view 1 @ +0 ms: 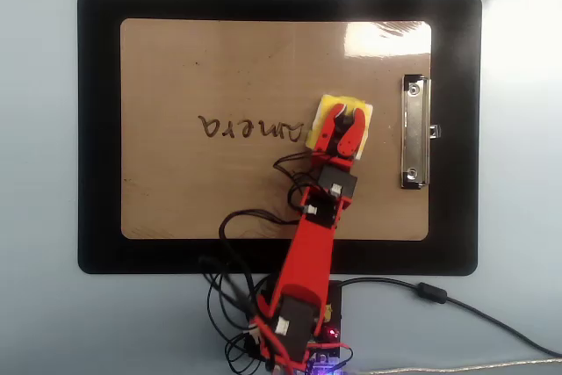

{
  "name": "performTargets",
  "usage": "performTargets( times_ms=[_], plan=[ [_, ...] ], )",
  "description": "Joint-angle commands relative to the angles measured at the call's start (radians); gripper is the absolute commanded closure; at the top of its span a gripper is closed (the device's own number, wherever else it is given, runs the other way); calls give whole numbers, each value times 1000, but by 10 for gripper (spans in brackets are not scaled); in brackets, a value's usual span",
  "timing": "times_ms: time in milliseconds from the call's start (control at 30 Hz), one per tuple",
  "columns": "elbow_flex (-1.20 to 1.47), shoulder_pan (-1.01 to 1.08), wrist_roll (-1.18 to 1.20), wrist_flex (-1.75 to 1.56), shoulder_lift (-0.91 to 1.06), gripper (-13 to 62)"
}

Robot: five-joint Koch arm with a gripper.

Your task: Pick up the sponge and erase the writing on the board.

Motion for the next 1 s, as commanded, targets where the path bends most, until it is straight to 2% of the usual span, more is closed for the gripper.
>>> performTargets(
  times_ms=[0,67,133,200,300,400,467,600,633,700,900,967],
  plan=[
    [160,-40,-11,-2,138,574],
    [301,-127,-69,-2,293,574],
    [321,-209,-166,0,330,574],
    [268,-287,-235,-6,233,574],
    [49,-350,-278,-8,15,574],
    [-17,-350,-278,-6,-29,574],
    [91,-348,-276,-11,37,574],
    [377,-334,-273,-12,328,574],
    [399,-328,-273,-14,336,574],
    [318,-322,-264,-15,262,574],
    [-170,-319,-264,-28,-175,574],
    [-135,-322,-264,-28,-166,574]
  ],
)
